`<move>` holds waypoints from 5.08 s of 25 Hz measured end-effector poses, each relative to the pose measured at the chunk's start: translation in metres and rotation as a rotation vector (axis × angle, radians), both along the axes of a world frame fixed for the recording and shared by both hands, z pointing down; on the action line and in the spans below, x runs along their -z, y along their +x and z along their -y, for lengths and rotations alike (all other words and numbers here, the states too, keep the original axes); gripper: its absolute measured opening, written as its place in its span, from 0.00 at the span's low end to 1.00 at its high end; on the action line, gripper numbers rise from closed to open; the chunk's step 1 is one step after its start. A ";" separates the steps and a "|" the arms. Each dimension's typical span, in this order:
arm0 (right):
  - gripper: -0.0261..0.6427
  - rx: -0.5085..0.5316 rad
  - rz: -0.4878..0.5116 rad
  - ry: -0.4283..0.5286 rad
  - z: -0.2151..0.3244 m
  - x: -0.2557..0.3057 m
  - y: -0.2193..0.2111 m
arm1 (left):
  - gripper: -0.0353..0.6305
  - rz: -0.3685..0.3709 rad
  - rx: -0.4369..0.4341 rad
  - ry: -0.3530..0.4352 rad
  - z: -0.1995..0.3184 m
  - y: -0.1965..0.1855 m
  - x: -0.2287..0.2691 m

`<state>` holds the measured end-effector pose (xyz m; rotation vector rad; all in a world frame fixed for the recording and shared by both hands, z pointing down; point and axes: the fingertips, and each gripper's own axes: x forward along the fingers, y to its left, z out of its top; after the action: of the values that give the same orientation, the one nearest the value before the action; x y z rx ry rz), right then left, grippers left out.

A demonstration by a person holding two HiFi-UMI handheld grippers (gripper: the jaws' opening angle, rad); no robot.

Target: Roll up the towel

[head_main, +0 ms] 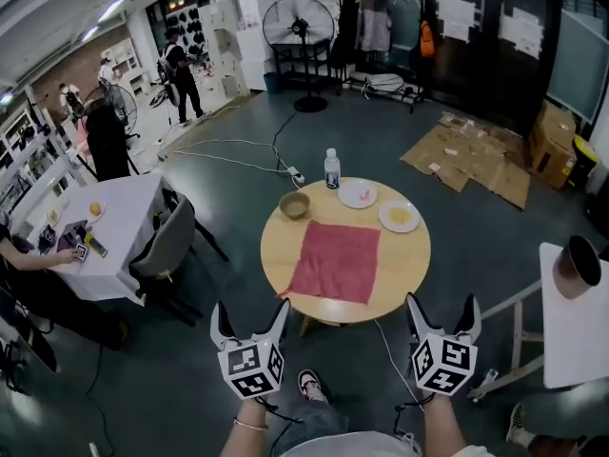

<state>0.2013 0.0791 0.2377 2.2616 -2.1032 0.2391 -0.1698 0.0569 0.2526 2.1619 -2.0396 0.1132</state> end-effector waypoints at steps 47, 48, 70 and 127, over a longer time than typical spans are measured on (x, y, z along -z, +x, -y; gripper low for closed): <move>0.88 0.015 -0.012 -0.326 0.160 -0.110 -0.033 | 0.92 0.027 -0.376 -0.298 0.195 0.045 -0.131; 0.87 0.021 -0.009 -0.339 0.159 -0.117 -0.034 | 0.92 0.031 -0.381 -0.308 0.194 0.045 -0.137; 0.52 0.299 -0.012 -0.575 0.170 -0.213 -0.043 | 0.72 0.146 -0.926 -0.460 0.201 0.116 -0.187; 0.05 1.212 -0.535 -0.673 0.204 -0.266 -0.039 | 0.07 0.836 -1.606 -0.725 0.311 0.198 -0.267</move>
<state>0.1625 -0.1252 0.5035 0.4332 -2.1629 0.1855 0.0278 -0.2536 0.5196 2.6144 0.2908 1.7127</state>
